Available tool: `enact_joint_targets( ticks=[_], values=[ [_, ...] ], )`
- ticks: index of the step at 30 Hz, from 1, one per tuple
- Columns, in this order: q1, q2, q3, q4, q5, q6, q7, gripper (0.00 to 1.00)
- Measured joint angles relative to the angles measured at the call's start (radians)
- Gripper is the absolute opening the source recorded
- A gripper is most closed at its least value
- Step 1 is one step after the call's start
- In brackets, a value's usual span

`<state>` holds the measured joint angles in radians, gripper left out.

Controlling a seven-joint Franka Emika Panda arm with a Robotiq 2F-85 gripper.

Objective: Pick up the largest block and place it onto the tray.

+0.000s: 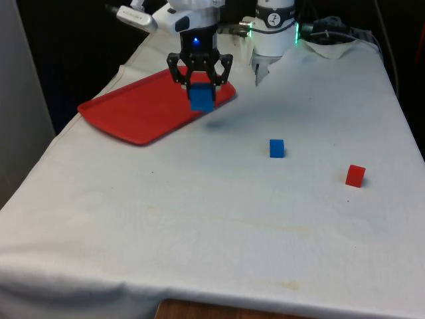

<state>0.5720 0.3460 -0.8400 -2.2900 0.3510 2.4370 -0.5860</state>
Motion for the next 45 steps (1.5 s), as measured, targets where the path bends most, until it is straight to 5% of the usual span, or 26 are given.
enact_joint_targets(
  ticks=[13,29,36,45],
  values=[
    [-0.004,-0.006,-0.071,-0.035,0.0,0.002,-0.085,0.0],
    [-0.025,-0.002,-0.157,-0.074,0.006,0.002,-0.21,0.0],
    [-0.048,0.056,-0.176,-0.077,0.09,0.003,-0.317,0.0],
    [-0.056,0.153,-0.176,-0.062,0.222,0.003,-0.42,0.0]
  ],
)
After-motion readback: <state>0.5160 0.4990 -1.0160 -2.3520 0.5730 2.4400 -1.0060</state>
